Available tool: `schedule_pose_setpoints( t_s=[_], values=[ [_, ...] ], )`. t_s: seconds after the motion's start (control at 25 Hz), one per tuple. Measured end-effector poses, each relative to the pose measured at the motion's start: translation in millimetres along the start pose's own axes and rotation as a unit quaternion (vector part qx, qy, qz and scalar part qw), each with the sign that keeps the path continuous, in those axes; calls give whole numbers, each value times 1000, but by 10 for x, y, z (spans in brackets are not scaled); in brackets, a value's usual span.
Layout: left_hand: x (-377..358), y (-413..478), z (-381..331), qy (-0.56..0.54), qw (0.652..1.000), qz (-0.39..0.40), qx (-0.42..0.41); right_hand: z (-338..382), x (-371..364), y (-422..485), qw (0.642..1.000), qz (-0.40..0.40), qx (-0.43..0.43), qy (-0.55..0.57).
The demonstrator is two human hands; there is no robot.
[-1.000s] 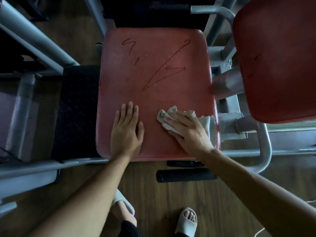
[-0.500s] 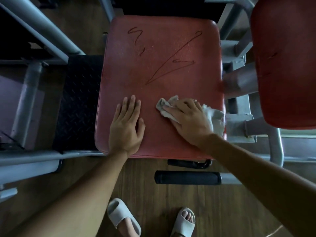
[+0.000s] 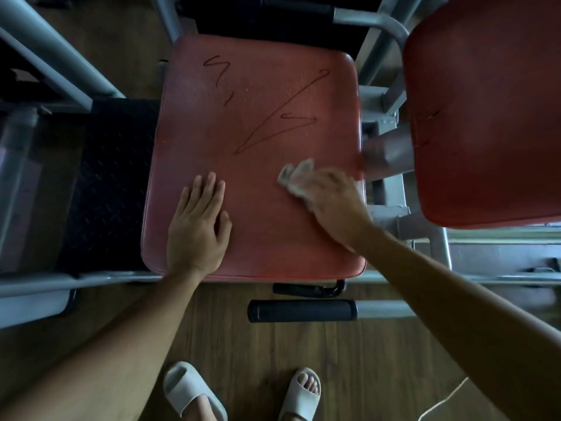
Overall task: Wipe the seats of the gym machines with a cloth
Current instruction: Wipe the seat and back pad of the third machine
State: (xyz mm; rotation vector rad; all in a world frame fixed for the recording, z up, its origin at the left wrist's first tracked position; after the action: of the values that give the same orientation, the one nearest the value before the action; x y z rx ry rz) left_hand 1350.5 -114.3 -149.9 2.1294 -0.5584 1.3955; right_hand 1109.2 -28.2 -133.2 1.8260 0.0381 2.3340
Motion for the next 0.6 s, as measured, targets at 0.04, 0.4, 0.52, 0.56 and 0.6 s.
schedule_pose_setpoints(
  t_s=[0.04,0.4,0.52,0.56,0.6],
  values=[
    [2,-1,2,2,1000,0,2,-103,26,80,996,-36,-77,14],
    [0,15,11,-1,1000,6,5,220,-75,-144,990,95,73,74],
    [1,18,11,8,1000,8,7,50,-89,228,990,-1,-106,93],
    [1,22,11,5,1000,7,7,163,-131,191,984,-20,-144,106],
    [3,18,16,1,1000,5,8,353,-181,86,984,-13,-134,115]
  ],
)
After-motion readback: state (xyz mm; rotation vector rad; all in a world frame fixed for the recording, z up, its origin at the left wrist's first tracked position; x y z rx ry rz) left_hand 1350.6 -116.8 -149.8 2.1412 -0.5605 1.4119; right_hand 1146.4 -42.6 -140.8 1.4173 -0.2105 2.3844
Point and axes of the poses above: each hand's wrist, its own y-axis towards the middle knuckle, its own x-axis out of the back of the hand, z = x × y, the point moved 5 cm from there along y, towards the middle knuckle, and after that the axes turned 2 degrees about -z, right-handed, at the moved point
